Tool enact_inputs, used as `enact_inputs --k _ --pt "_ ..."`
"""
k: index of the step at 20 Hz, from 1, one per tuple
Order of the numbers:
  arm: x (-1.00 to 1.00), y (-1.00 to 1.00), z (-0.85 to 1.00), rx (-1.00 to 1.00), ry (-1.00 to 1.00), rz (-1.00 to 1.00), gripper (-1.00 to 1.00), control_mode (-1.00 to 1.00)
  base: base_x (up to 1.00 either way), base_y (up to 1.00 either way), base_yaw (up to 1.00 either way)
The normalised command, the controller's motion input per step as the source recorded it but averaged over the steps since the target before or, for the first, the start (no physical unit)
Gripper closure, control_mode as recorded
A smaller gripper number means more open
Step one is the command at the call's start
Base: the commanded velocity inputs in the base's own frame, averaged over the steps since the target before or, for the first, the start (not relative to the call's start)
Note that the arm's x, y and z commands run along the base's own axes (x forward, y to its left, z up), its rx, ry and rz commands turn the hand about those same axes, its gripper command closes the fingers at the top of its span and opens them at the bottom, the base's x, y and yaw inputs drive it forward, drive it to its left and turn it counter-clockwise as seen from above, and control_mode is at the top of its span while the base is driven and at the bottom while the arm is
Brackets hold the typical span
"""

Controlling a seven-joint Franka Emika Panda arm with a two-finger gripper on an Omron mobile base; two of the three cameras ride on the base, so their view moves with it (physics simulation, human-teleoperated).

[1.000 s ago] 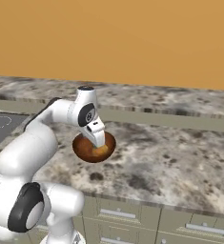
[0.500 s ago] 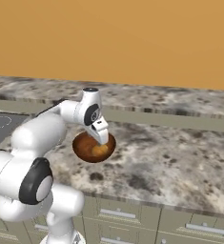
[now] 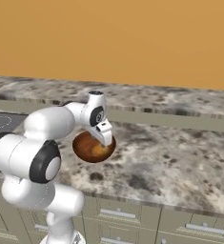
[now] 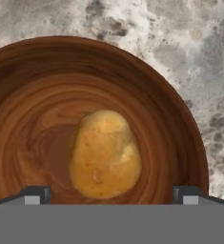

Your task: Place the chicken drumstick on the plate and place the potato on the same plate.

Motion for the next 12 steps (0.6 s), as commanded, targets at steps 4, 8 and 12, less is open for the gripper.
enact_inputs --k 4,8,12 --pt "0.11 -0.08 -0.26 0.0 0.01 0.0 -1.0 -1.0 0.0 0.0 0.0" --pt "0.0 0.0 -0.18 0.0 0.03 0.0 -1.0 -1.0 0.0 0.0 0.0" --pt "0.0 0.0 -0.17 0.0 0.02 0.0 -1.0 -1.0 0.0 0.0 0.0"
